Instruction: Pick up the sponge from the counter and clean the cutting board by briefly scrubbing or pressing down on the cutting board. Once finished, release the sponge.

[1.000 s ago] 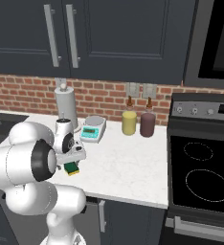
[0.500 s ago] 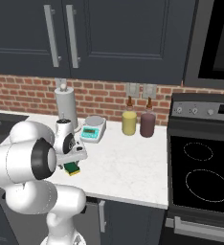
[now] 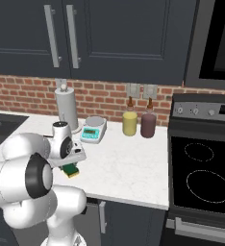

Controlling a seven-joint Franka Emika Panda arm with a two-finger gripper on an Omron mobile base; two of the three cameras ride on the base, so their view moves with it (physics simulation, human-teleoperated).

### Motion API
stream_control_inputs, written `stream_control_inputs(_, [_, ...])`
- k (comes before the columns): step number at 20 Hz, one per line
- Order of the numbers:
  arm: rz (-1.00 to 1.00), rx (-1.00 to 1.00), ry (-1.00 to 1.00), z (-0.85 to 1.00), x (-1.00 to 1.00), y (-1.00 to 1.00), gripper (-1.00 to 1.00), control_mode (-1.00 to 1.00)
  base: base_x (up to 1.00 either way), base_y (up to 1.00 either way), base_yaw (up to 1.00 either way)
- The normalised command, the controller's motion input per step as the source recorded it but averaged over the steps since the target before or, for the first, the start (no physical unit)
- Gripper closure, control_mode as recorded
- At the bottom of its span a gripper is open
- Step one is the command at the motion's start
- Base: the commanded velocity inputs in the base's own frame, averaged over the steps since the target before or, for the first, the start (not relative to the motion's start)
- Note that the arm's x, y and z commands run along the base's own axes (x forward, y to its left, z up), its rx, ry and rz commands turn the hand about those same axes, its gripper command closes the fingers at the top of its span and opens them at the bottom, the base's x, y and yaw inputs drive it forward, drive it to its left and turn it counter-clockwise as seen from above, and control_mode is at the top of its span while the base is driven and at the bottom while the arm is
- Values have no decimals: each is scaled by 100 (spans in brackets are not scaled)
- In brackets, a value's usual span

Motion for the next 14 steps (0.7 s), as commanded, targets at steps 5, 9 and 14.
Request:
stream_control_inputs(5, [0,5,-10,32,-10,14,100,-100,0,0,0])
stream_control_inputs(9, [-2,9,-2,60,0,31,100,-100,0,0,0])
stream_control_inputs(14, [-1,13,-9,45,0,45,100,-100,0,0,0])
